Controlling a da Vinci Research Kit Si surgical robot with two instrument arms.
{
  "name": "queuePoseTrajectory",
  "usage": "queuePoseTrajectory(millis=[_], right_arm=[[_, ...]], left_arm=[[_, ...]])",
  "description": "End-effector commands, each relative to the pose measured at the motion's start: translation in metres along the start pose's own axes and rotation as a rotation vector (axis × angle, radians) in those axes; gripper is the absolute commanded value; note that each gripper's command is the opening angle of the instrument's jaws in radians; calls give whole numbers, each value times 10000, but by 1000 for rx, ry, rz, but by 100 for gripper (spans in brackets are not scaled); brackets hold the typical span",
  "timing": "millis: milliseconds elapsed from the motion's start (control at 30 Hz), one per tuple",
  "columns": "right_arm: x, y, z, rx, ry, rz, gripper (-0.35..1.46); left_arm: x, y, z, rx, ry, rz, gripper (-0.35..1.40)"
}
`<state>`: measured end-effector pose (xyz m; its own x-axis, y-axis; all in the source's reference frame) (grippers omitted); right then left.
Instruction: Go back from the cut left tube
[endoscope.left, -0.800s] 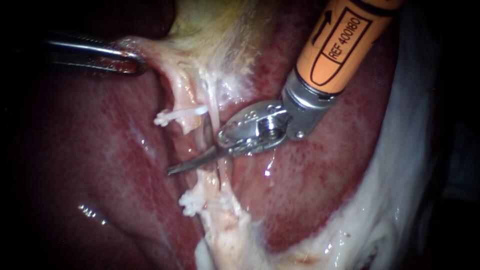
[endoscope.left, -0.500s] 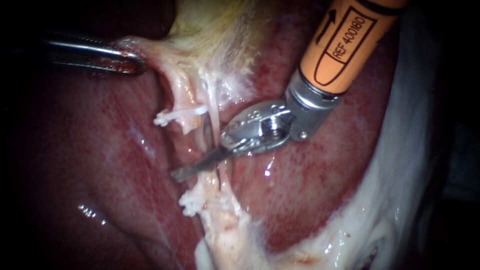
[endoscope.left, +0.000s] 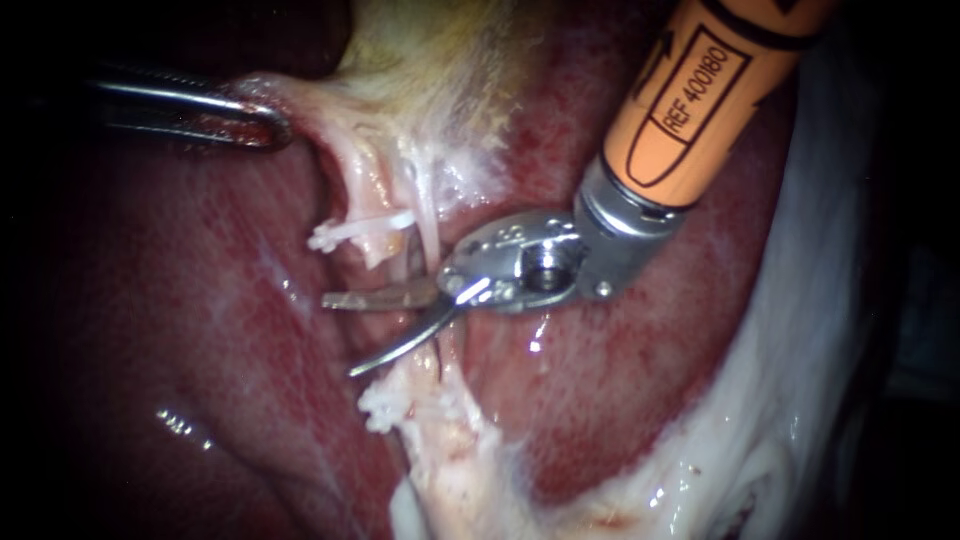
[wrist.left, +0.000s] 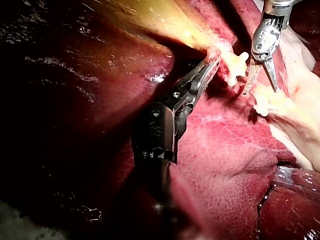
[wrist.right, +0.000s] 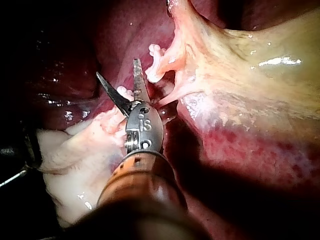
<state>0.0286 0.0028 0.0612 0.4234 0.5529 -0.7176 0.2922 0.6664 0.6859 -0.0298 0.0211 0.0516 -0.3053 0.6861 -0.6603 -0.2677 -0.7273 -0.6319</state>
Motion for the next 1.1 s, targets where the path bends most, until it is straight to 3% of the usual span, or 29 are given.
queuePoseTrajectory(millis=[33, 233, 367, 433, 600, 700, 1100], right_arm=[[-2, -5, -6, -44, 10, -3, 145], [-27, -37, -51, -365, 51, -114, 145], [-43, -52, -84, -472, 5, -188, 145], [-50, -58, -103, -515, -42, -200, 145], [-55, -62, -140, -554, -166, -206, 145], [-53, -62, -157, -569, -202, -203, 145], [-51, -65, -168, -528, -206, -182, 145]], left_arm=[[0, 0, 0, 0, 0, 0, -35], [-2, -2, 0, 0, 0, 0, -35], [-2, -2, 0, 0, 0, 1, -35], [-2, -2, 0, 0, 0, 1, -35], [-2, -2, 0, 0, 0, 1, -35], [-3, -2, 0, 0, 0, 1, -35], [-16, -2, 16, 9, 1, 8, -35]])
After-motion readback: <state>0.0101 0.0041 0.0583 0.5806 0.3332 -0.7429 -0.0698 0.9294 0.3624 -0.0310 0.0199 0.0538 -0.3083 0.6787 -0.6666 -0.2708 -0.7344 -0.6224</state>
